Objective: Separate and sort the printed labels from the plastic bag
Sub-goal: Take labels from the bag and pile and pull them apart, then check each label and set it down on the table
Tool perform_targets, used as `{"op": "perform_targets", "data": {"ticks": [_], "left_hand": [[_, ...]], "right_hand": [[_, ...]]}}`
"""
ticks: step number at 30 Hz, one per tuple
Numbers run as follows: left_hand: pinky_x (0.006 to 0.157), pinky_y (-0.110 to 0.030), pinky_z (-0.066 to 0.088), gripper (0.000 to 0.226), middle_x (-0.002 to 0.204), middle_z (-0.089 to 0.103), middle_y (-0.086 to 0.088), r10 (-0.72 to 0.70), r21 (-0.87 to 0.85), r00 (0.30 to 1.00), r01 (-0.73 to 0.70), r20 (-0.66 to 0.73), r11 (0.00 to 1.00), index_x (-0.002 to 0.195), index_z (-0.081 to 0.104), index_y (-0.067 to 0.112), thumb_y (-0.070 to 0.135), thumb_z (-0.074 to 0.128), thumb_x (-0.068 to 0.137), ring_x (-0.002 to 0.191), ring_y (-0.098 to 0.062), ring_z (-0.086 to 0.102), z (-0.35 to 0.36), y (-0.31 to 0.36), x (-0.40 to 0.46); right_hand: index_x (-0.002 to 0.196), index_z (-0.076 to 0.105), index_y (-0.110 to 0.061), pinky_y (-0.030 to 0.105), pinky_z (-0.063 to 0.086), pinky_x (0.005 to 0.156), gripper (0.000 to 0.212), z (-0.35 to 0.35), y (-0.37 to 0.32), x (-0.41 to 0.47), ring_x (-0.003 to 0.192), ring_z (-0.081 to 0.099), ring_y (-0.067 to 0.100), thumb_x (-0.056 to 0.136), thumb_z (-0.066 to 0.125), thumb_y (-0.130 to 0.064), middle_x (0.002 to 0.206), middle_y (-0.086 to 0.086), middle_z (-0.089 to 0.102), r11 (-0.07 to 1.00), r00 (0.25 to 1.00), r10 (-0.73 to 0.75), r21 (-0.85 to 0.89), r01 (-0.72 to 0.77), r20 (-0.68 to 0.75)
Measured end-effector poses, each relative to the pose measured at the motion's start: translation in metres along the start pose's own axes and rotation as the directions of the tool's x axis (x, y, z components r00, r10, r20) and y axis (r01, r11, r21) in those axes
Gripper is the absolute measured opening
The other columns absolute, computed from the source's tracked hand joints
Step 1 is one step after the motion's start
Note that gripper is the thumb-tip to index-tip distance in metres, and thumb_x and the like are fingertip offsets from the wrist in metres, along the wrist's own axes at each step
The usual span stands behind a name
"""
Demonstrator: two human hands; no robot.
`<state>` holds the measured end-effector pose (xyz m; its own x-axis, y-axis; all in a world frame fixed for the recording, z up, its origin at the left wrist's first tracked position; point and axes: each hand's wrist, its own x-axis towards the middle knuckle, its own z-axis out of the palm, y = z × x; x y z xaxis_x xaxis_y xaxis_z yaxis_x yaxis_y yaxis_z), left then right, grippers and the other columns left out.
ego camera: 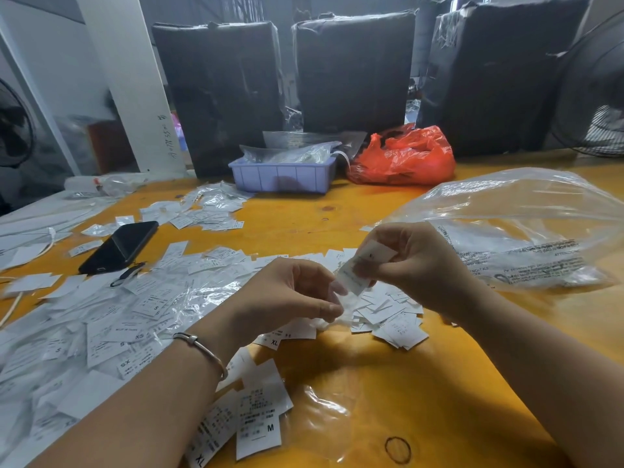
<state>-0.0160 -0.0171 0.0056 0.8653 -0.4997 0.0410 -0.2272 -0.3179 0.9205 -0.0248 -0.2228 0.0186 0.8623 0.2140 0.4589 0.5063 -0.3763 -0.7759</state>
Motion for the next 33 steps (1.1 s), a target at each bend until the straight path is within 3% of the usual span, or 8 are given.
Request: {"op": "perform_targets", "data": {"ticks": [4,6,9,13,18,24,30,33], "left_hand": [[0.074,-0.024,0.057,0.022,0.086,0.074,-0.017,0.044,-0.032,0.994,-0.047,-0.104,0.998,0.097,0.071,0.000,-0.003,0.076,0.076,0.074,-0.019,0.070,-0.001,-0.001,0.000],[0.072,-0.025,0.058,0.020,0.086,0.074,-0.017,0.073,-0.073,0.984,-0.086,-0.163,0.994,0.097,0.071,0.000,-0.004,0.074,0.077,0.074,-0.020,0.070,-0.001,-0.001,0.000],[0.066,-0.020,0.054,0.020,0.086,0.075,-0.016,0.120,-0.095,0.974,-0.140,-0.191,0.986,0.098,0.070,0.002,-0.003,0.072,0.079,0.074,-0.021,0.071,-0.001,0.000,-0.001],[0.069,-0.023,0.056,0.019,0.085,0.075,-0.013,0.167,-0.046,0.976,-0.175,-0.142,0.983,0.096,0.069,0.001,-0.010,0.068,0.081,0.077,-0.022,0.072,0.000,0.002,-0.003],[0.074,-0.023,0.055,0.025,0.089,0.075,-0.013,0.156,-0.032,0.984,-0.159,-0.084,0.987,0.097,0.068,0.000,-0.017,0.058,0.081,0.082,-0.022,0.072,-0.003,0.000,-0.002],[0.077,-0.022,0.055,0.026,0.086,0.074,0.002,0.217,0.153,0.967,-0.196,-0.132,0.969,0.091,0.074,0.017,0.035,0.077,0.072,0.083,-0.012,0.069,0.003,0.003,-0.002],[0.068,-0.020,0.054,0.016,0.076,0.073,-0.010,0.251,0.118,0.953,-0.233,-0.171,0.965,0.087,0.075,-0.001,0.013,0.073,0.079,0.070,-0.014,0.066,0.002,0.002,0.001],[0.072,-0.035,0.057,0.014,0.077,0.074,-0.011,0.251,0.131,0.948,-0.228,-0.198,0.965,0.085,0.075,0.000,0.012,0.075,0.078,0.074,-0.025,0.069,0.001,0.002,-0.001]], "right_hand": [[0.133,0.048,-0.030,0.035,0.058,0.058,0.063,-0.008,0.005,0.002,0.061,0.067,0.027,0.082,0.068,0.000,0.082,0.015,0.069,0.999,0.969,-0.049,-0.012,0.047,-0.243],[0.124,0.060,-0.030,0.024,0.053,0.052,0.050,-0.010,0.008,0.003,0.057,0.065,0.018,0.085,0.059,0.001,0.080,0.005,0.070,0.996,0.966,-0.036,-0.092,0.013,-0.255],[0.092,0.076,-0.015,0.017,0.042,0.048,0.017,-0.002,0.008,0.004,0.051,0.058,0.005,0.085,0.061,-0.009,0.067,0.005,0.070,0.993,0.997,0.030,-0.112,-0.038,-0.072],[0.078,0.075,-0.006,0.027,0.048,0.054,0.041,0.006,0.004,0.001,0.061,0.066,0.020,0.073,0.068,-0.047,0.067,0.008,0.071,0.998,0.990,-0.025,-0.052,0.033,0.142],[0.069,0.074,-0.002,0.044,0.052,0.056,0.032,0.007,0.005,0.000,0.055,0.065,0.029,0.067,0.075,-0.033,0.060,0.012,0.069,0.996,0.996,-0.082,-0.015,0.083,0.038],[0.069,0.073,0.000,0.041,0.052,0.055,0.028,0.006,0.004,-0.001,0.056,0.066,0.027,0.069,0.077,-0.029,0.062,0.011,0.069,0.996,0.995,-0.078,-0.037,0.080,0.054],[0.073,0.074,-0.002,0.042,0.054,0.059,0.017,0.002,0.005,0.002,0.057,0.066,0.027,0.075,0.075,-0.019,0.064,0.012,0.070,0.999,0.996,-0.042,-0.007,0.043,0.082],[0.084,0.074,-0.005,0.030,0.050,0.055,0.008,-0.001,0.004,0.003,0.056,0.063,0.017,0.085,0.067,-0.010,0.069,0.009,0.070,0.999,0.996,-0.040,0.016,0.042,-0.078]]}}
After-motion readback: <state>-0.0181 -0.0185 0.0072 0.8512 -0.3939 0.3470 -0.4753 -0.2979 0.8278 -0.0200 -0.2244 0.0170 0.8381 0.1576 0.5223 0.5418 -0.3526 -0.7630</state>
